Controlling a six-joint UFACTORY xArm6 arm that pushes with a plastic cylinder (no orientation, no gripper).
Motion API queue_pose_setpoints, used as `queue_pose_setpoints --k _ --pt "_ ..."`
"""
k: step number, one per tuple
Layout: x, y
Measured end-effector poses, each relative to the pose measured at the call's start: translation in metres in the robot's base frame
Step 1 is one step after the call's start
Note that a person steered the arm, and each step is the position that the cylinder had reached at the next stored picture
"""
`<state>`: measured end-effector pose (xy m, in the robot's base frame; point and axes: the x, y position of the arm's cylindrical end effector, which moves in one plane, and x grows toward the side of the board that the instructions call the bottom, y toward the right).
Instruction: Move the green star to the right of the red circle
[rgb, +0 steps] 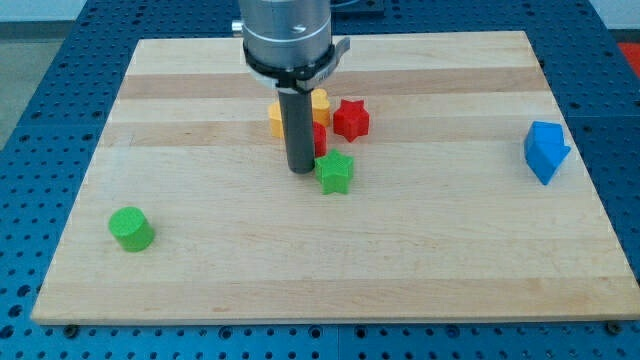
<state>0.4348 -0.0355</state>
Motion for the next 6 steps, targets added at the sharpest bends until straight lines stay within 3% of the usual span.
queue_pose_setpoints --k 1,2,3,4,6 --pt "0.016 -0.008" --pt "0.082 -0.014" --pt "0.095 0.056" --pt "0.08 0.101" --pt "0.063 0.035"
